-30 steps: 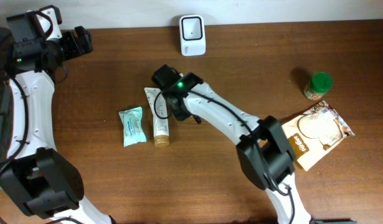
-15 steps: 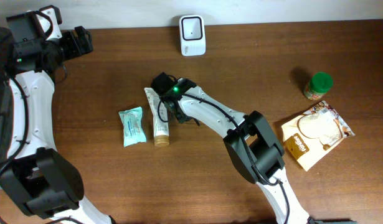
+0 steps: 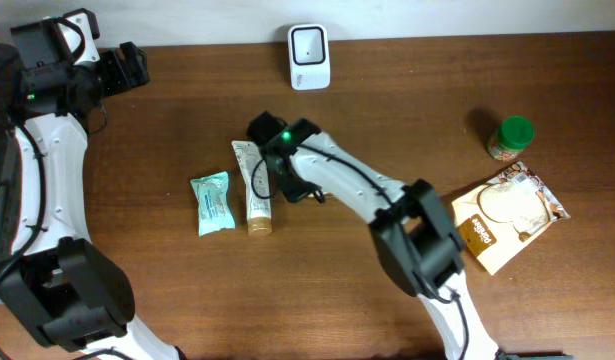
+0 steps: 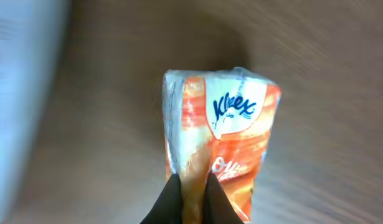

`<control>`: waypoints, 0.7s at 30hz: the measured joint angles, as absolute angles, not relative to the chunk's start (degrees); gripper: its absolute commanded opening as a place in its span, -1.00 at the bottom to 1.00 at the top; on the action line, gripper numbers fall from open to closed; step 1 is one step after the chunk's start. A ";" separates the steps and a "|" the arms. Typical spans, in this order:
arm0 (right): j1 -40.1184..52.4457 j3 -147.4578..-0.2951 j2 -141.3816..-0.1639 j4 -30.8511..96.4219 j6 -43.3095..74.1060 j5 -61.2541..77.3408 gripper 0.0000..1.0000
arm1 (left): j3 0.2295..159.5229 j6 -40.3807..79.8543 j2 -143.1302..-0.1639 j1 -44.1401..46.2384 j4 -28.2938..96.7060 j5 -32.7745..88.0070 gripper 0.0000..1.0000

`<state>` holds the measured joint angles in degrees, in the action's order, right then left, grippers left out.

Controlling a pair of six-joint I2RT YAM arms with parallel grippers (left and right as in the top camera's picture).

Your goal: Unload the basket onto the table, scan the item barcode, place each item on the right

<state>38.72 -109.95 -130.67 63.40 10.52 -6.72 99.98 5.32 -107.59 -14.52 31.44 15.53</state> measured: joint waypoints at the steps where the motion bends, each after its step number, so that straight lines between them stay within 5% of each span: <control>1: 37.78 -110.08 -128.57 63.31 10.13 -2.24 -0.92 | 99.98 5.32 -107.59 -14.52 31.44 15.53 0.98; 8: 25.85 -110.67 -117.67 58.70 5.28 30.48 -0.92 | 99.98 5.32 -107.59 -14.52 31.46 15.53 0.98; 12: 24.27 -96.86 -120.33 45.19 6.00 46.41 -0.92 | 99.98 5.32 -107.59 -14.52 31.44 15.51 0.98; 17: 24.47 -84.16 -122.89 32.05 13.21 47.18 -0.88 | 99.98 5.32 -107.59 -14.52 31.46 15.35 0.98; 21: 24.45 -82.48 -123.07 31.55 15.84 43.64 -0.58 | 99.98 5.32 -107.59 -14.52 31.46 15.35 0.98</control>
